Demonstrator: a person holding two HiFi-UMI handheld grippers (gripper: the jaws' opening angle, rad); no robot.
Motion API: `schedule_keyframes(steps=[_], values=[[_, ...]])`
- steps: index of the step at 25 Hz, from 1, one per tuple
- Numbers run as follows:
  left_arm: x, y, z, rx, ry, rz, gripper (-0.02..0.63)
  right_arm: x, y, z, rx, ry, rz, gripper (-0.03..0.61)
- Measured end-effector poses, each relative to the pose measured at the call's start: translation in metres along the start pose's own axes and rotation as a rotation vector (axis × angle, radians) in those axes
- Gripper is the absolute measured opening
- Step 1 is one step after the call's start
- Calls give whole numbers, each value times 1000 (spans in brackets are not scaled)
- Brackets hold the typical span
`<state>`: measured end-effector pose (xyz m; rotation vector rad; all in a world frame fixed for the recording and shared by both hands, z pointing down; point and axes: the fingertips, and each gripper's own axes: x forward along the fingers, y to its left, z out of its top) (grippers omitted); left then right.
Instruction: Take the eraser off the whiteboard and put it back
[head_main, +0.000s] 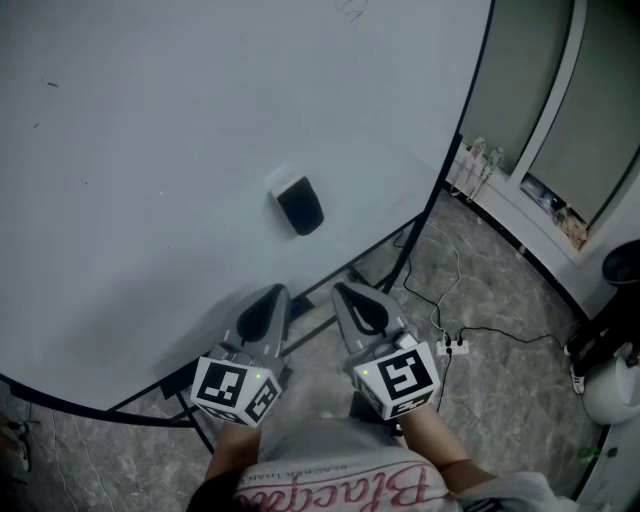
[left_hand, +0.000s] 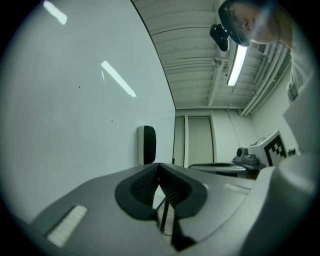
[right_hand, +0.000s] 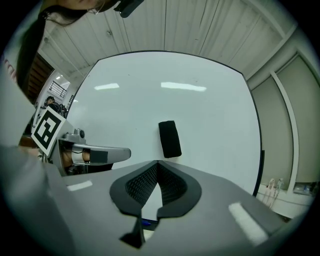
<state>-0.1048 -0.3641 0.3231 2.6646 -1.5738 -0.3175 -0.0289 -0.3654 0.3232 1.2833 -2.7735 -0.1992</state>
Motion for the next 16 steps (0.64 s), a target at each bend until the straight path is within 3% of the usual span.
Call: schedule_keyframes(steps=[16], values=[[1, -12, -4, -14, 6, -19, 0, -13, 4, -1, -12, -1, 24, 0]])
